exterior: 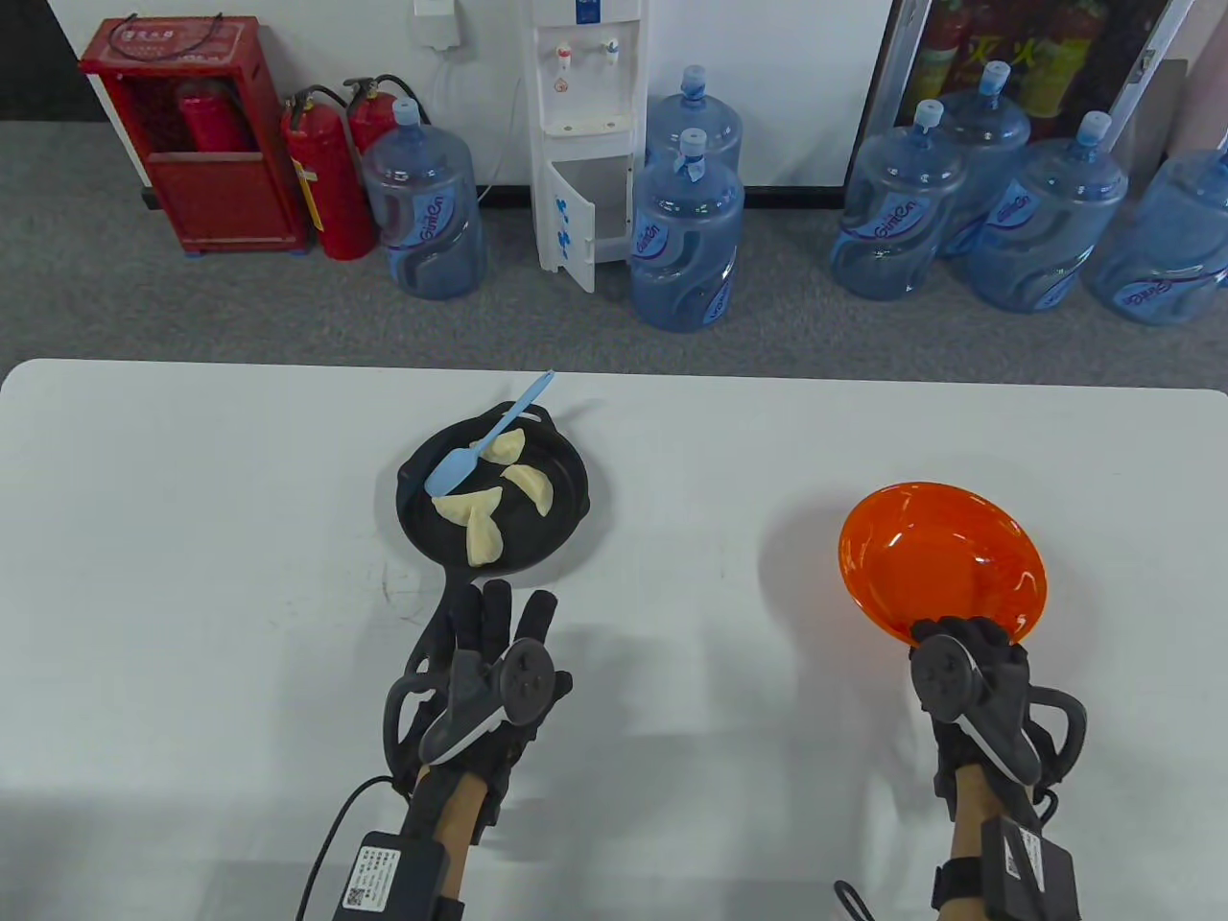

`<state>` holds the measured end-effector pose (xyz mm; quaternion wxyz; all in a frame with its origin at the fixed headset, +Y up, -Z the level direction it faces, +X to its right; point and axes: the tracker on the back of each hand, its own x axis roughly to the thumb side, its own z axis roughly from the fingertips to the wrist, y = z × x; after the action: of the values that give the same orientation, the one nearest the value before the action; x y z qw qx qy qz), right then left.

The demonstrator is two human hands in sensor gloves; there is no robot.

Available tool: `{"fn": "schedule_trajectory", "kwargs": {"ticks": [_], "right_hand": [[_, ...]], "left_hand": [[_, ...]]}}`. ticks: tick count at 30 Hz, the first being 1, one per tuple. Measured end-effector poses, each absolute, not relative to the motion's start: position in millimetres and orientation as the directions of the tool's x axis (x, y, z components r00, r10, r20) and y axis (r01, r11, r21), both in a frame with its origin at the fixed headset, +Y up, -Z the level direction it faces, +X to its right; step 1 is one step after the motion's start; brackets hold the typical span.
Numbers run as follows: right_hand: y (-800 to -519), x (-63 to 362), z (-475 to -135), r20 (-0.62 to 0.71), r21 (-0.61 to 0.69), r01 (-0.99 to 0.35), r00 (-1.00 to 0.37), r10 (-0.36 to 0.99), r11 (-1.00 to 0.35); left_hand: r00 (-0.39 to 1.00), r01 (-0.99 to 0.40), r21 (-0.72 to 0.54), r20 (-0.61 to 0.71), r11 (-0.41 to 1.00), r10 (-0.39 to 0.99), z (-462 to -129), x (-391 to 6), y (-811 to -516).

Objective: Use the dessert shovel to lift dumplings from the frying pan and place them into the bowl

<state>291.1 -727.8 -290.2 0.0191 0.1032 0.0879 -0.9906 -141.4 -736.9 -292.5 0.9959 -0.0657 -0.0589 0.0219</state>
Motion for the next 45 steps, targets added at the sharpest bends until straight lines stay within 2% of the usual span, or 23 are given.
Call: {"fn": "schedule_trajectory", "kwargs": {"ticks": [12, 17, 23, 29, 34, 39, 45], "right_hand": [[-736.5, 293.1, -288.0, -0.204, -0.123, 0.06, -0.978, -0.034, -0.991], [-740.6, 297.3, -286.3, -0.218, -0.103, 0.007, -0.976, 0.016, -0.995], [-740.7, 292.7, -286.0, -0.218, -0.066, 0.091, -0.973, -0.075, -0.994], [-734.0, 289.7, -286.4, -0.208, 0.033, 0.114, -0.971, -0.118, -0.993], [-716.9, 287.2, -283.1, -0.206, 0.046, 0.132, -0.969, -0.138, -0.99], [-693.9, 278.4, -278.8, -0.202, -0.038, 0.109, -0.974, -0.099, -0.993], [-672.9, 243.9, -275.9, -0.115, -0.203, 0.109, -0.99, -0.087, -0.973]], "left_hand": [[0.992, -0.028, -0.133, 0.115, 0.991, 0.044, -292.6, -141.0, -736.8], [0.993, -0.031, -0.137, 0.112, 0.99, 0.047, -292.6, -141.5, -736.9], [0.993, -0.036, -0.139, 0.11, 0.99, 0.052, -292.7, -142.3, -737.2], [0.991, -0.047, -0.137, 0.116, 0.989, 0.063, -292.7, -142.9, -737.2], [0.991, -0.053, -0.13, 0.117, 0.99, 0.069, -292.6, -143.7, -736.8], [0.99, -0.059, -0.133, 0.118, 0.989, 0.075, -292.2, -143.8, -737.2], [0.989, -0.058, -0.131, 0.125, 0.99, 0.074, -291.8, -143.0, -737.4]]}}
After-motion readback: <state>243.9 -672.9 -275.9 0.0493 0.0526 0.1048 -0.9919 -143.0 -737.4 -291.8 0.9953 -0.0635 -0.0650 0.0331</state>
